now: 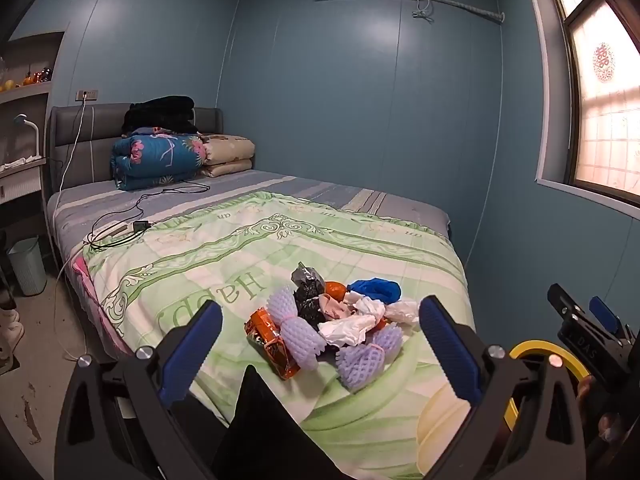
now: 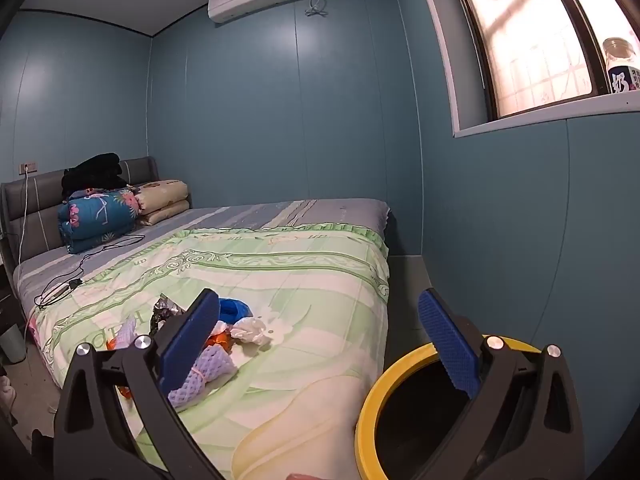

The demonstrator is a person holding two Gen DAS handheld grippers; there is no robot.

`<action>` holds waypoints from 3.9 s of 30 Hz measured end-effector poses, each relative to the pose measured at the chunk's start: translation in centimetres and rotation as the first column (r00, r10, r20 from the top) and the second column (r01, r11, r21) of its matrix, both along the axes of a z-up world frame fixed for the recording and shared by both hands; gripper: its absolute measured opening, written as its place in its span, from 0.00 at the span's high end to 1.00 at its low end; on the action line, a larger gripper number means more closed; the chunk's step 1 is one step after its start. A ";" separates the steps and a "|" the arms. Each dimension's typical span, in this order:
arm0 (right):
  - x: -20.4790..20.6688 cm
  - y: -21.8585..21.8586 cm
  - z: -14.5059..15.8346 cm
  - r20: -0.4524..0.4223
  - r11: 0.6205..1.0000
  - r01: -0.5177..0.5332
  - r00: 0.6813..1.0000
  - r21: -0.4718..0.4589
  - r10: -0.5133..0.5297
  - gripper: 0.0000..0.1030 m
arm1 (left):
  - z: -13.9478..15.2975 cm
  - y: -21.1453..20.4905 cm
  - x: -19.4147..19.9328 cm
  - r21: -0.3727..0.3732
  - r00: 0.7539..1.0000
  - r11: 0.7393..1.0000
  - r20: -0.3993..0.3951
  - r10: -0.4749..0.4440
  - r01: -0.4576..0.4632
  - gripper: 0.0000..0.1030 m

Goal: Collect trash

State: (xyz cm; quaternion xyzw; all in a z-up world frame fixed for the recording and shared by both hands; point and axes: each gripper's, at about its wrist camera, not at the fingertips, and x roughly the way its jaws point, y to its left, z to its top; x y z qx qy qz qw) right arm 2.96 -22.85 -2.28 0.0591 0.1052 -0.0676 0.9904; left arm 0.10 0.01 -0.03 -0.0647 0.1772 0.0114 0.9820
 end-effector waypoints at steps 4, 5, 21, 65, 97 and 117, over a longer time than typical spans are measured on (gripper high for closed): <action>0.1 0.0 0.0 -0.007 1.000 -0.005 1.000 0.006 0.005 0.08 | 0.0 0.0 0.0 -0.003 1.000 1.000 0.006 0.000 0.000 0.08; 0.1 -0.1 0.0 -0.008 1.000 -0.006 1.000 0.007 0.006 0.08 | 0.0 0.0 0.0 -0.002 1.000 1.000 0.007 -0.001 0.001 0.08; 0.6 0.1 -0.8 -0.015 1.000 0.003 1.000 0.001 -0.003 0.08 | -0.1 -0.3 -0.2 0.008 1.000 1.000 0.012 -0.005 0.005 0.08; 0.7 -0.3 -1.0 -0.034 1.000 0.009 0.999 0.013 -0.009 0.08 | -0.7 -0.9 -0.1 0.011 1.000 1.000 0.007 -0.017 0.017 0.08; 9.9 0.6 0.4 -0.128 0.999 0.031 0.991 -0.009 -0.032 0.08 | -2.4 2.6 5.1 -0.016 0.996 0.999 -0.080 -0.041 0.040 0.08; 20.1 3.6 -6.7 -0.447 0.990 -0.135 0.889 -0.041 0.103 0.08 | -9.5 9.4 15.8 0.002 0.913 1.000 -0.407 -0.009 0.011 0.08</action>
